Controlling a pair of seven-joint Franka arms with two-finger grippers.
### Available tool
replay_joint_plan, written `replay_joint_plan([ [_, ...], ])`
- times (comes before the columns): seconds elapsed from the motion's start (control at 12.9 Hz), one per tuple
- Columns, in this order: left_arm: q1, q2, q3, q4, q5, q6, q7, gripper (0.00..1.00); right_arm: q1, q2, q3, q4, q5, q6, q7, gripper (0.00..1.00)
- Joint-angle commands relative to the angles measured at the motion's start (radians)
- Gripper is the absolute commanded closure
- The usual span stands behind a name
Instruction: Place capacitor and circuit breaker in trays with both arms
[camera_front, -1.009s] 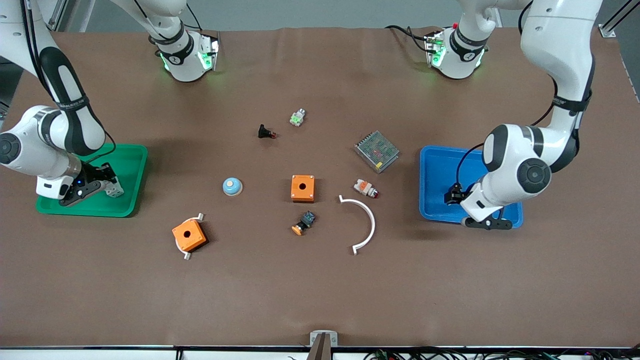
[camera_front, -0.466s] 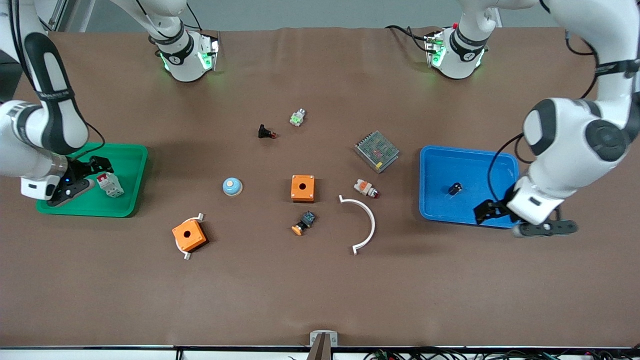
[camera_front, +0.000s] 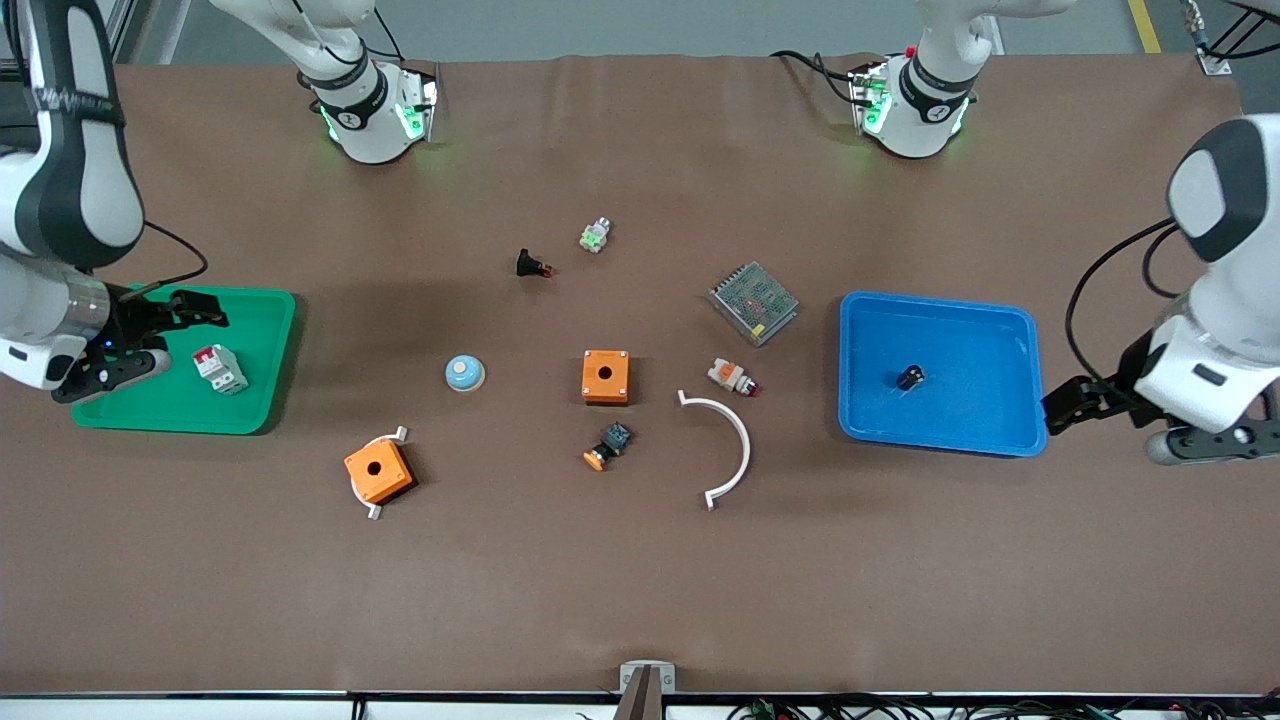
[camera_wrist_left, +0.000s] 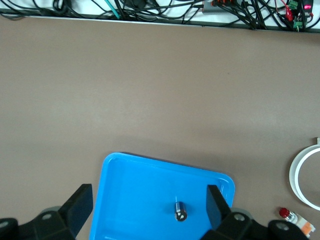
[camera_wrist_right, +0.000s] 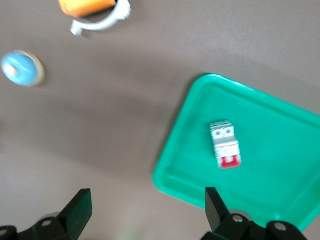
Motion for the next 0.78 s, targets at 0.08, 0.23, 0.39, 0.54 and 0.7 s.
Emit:
replay_joint_plan([
  [0.08,0.033,-0.070,-0.008,0.065,0.006,-0.169,0.042,0.00,0.099,-0.167,-0.006,-0.024,0.011,-0.046,0.235,0.00],
  [0.23,0.045,-0.144,-0.006,0.012,-0.047,-0.194,0.053,0.00,0.119,-0.228,0.000,-0.021,0.006,-0.040,0.334,0.00],
  [0.39,0.081,-0.213,-0.009,-0.070,-0.089,-0.163,0.130,0.00,0.122,-0.285,0.005,-0.027,-0.001,-0.039,0.365,0.00],
  [0.54,0.079,-0.244,-0.008,-0.114,-0.088,-0.137,0.137,0.00,0.120,-0.328,0.004,-0.027,0.000,-0.037,0.365,0.00],
  [0.7,0.079,-0.240,-0.008,-0.102,-0.082,-0.148,0.145,0.00,0.113,-0.346,-0.006,-0.024,0.002,-0.040,0.365,0.00],
])
